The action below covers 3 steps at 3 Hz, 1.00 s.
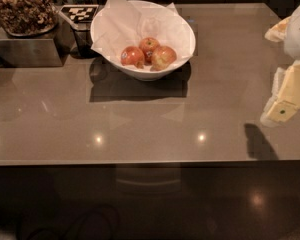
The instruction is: Pick apple from white bowl
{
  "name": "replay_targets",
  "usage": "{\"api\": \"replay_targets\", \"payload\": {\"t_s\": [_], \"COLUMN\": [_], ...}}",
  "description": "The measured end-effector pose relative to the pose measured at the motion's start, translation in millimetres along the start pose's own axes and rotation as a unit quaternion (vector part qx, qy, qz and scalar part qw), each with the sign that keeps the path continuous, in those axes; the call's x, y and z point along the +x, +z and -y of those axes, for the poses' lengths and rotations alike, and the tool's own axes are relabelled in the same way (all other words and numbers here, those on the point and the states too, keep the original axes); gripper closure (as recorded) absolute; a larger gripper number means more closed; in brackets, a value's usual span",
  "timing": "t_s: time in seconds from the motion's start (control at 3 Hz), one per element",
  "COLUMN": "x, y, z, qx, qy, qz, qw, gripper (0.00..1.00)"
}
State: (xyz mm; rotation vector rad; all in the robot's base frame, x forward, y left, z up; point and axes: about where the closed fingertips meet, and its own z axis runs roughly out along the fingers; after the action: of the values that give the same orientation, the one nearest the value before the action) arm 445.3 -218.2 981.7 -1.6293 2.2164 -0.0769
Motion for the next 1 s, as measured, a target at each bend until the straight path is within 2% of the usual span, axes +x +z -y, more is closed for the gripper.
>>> {"api": "replay_targets", "payload": {"t_s": [0.33, 0.67, 1.0], "x": [-5.1, -41.0, -41.1], "y": [-6.5, -13.7, -13.6], "z": [30.1, 75.4, 75.6], "qx": [0.027, 0.033, 0.033], "qy": [0.048, 0.082, 0.083], "qz": [0.071, 0.167, 0.168], "qw": [0.9959, 0.9820, 0.9818], "gripper": [0.00, 0.00, 0.00]}}
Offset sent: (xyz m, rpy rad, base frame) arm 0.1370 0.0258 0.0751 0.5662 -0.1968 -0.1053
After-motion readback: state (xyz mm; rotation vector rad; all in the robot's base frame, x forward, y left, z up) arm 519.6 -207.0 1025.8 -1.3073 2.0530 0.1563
